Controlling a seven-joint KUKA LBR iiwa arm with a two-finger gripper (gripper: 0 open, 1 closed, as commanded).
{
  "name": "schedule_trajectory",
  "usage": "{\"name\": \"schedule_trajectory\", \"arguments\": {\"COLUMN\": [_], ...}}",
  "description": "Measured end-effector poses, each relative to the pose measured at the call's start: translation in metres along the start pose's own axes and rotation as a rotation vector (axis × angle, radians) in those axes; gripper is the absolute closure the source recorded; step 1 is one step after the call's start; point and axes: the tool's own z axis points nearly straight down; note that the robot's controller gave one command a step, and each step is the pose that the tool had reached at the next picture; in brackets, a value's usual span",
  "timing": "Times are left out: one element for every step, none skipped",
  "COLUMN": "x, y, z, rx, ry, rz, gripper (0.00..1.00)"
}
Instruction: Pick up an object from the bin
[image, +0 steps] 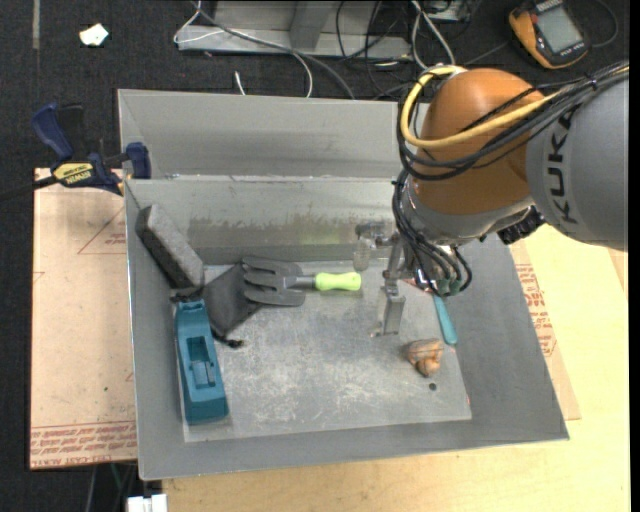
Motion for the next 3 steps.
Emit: {"name": "schedule_trajectory", "arguments": {"x": [-0.001,-0.035,-0.033], "y": [0.000,0.017,0.065], "z": [-0.004,0.059,0.027], "rx": [-0.001,-0.002,0.000], "ry": [-0.007,-0.015,-0.011], "rz": [0.001,0.015,-0.049], "gripper": [0.00,0.00,0.00]}}
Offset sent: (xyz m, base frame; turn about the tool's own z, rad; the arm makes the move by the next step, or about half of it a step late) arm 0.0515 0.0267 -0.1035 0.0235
